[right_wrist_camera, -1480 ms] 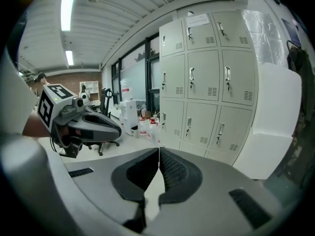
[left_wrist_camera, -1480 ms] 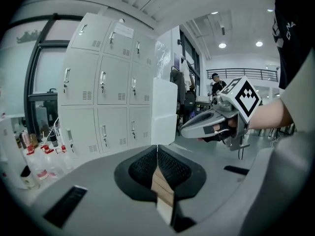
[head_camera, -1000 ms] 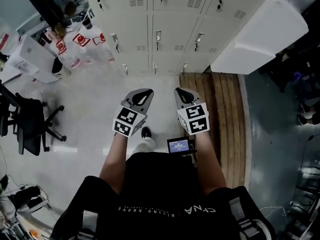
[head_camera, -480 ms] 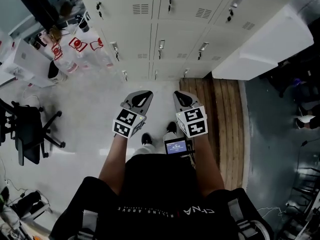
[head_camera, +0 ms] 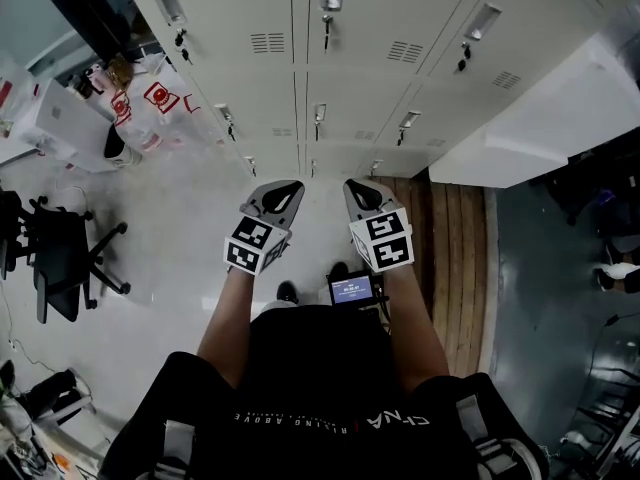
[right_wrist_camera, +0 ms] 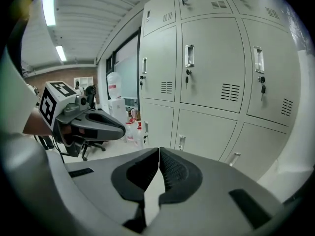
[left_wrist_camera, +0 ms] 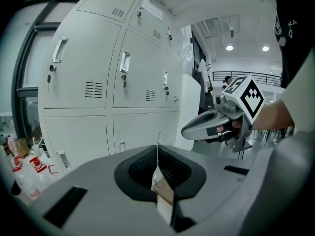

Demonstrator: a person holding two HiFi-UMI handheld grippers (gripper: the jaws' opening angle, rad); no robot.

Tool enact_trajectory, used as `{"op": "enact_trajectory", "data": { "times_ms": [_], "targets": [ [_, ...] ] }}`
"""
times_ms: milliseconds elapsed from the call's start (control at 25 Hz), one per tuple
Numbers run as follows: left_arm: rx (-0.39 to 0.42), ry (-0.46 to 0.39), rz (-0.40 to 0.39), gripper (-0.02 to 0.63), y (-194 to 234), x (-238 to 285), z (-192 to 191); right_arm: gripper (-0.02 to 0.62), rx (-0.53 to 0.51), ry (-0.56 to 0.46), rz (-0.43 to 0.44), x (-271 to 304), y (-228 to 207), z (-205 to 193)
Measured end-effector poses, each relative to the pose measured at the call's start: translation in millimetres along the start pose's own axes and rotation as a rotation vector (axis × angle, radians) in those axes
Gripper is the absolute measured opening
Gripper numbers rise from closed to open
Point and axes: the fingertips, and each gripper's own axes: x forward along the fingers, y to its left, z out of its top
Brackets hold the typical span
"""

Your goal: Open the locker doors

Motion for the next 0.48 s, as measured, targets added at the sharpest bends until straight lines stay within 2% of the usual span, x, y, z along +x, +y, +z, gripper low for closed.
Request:
{"op": "enact_trajectory", "data": {
  "times_ms": [240, 480],
  "targets": [
    [-0.035, 0.004, 0.047, 0.02, 0, 32, 11, 0.029, 0.022, -0.005, 0.056, 13, -42, 1],
    [-0.043, 0.047, 0.017, 0.021, 15, 49, -3, 0.029, 0.055, -0.003, 0.05, 32, -49, 7]
  ]
}}
